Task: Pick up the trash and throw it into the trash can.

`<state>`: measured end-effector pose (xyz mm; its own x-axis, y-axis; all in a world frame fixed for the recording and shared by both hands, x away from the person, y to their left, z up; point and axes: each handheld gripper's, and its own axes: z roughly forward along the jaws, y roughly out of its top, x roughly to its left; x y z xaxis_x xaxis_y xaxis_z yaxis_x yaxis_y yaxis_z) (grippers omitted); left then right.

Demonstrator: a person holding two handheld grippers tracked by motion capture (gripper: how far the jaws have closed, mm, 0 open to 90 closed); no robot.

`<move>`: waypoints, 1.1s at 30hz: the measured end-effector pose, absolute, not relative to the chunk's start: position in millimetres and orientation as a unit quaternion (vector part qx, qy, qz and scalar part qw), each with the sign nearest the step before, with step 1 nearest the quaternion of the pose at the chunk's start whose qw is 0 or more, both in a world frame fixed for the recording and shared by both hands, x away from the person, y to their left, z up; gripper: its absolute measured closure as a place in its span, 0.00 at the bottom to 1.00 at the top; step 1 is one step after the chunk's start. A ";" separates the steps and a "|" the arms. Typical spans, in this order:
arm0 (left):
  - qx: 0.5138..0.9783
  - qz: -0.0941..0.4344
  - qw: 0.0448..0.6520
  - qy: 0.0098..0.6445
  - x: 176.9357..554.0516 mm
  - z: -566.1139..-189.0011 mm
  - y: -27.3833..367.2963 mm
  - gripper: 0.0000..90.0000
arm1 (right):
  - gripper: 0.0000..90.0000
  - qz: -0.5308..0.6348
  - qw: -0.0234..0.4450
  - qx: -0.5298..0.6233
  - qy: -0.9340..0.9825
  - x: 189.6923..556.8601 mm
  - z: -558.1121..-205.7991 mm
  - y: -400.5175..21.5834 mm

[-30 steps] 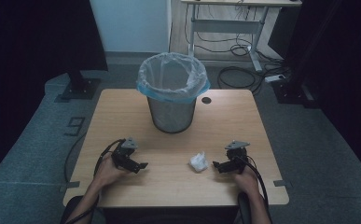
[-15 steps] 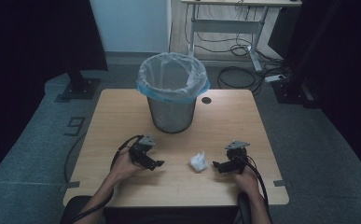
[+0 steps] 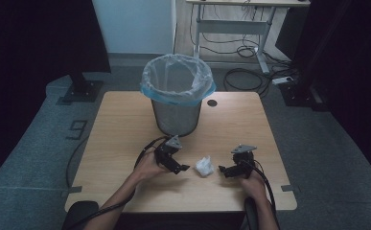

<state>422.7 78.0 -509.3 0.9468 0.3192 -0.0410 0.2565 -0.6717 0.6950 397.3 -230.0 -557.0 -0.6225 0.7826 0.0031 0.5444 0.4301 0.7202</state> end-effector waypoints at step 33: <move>0.929 0.022 0.354 0.108 422.6 -533.7 23.8 0.72 | 0.00 0.353 0.169 0.400 0.829 397.3 -557.0 -230.0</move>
